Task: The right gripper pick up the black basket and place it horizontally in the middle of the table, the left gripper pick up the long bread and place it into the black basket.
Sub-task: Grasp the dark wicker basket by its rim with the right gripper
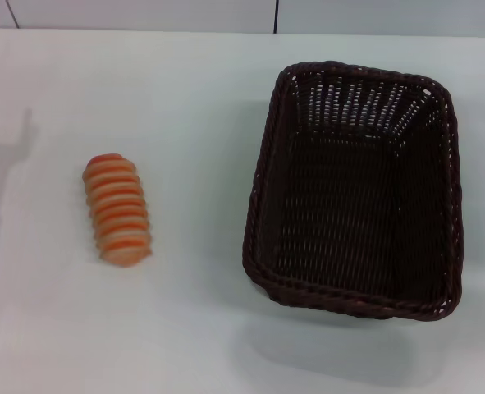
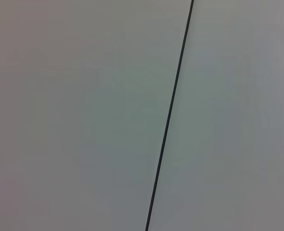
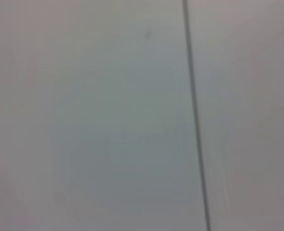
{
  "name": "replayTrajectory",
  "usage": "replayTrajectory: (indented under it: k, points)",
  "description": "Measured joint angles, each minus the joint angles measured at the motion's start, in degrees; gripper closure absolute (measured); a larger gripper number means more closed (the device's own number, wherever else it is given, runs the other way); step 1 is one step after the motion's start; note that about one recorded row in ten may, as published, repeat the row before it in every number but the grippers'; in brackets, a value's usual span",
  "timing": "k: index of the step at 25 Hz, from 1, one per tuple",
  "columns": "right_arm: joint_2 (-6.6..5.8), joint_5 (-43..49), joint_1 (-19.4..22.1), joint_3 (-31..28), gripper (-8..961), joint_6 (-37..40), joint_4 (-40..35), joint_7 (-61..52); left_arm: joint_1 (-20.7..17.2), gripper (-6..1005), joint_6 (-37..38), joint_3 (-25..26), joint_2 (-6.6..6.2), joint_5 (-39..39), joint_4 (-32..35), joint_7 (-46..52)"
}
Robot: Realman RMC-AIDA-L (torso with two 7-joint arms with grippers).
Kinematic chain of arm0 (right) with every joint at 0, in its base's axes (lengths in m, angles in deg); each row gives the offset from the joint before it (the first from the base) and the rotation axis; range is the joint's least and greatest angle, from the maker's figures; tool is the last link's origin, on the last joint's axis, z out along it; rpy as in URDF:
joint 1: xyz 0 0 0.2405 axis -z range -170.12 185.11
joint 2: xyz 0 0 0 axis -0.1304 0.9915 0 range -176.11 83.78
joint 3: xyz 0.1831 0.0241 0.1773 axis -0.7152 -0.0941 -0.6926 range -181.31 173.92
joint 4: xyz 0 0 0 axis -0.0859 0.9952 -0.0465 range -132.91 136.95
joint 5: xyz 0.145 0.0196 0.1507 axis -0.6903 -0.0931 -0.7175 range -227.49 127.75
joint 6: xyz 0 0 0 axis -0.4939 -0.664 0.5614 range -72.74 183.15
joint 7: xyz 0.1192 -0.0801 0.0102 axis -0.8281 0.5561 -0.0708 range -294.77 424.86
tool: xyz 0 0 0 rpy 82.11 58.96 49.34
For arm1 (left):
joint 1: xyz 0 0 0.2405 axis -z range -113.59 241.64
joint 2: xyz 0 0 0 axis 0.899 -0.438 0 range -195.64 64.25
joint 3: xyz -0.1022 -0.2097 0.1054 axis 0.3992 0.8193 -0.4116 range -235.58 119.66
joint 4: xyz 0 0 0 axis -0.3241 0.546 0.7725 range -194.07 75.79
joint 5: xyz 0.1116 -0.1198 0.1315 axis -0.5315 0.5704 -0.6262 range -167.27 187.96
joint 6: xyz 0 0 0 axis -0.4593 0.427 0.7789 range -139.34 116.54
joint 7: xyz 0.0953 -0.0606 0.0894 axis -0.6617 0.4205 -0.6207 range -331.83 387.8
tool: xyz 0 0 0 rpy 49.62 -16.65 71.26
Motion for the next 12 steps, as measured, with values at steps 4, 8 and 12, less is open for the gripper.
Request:
replayTrajectory:
  k: [4,8,12]
  points:
    - [0.24,0.0,0.4,-1.1,149,0.0,0.5,-0.8,-0.3,137,0.3,0.0,-0.08,0.1,0.0,0.5]
    - [0.28,0.0,1.2,-0.8,149,0.0,0.4,-2.6,-0.9,137,1.9,-0.2,-0.14,0.1,-0.1,1.7]
    - [0.29,0.1,1.3,-0.8,149,0.1,0.7,-2.9,-1.8,137,3.4,-0.3,-0.11,0.0,-0.2,2.9]
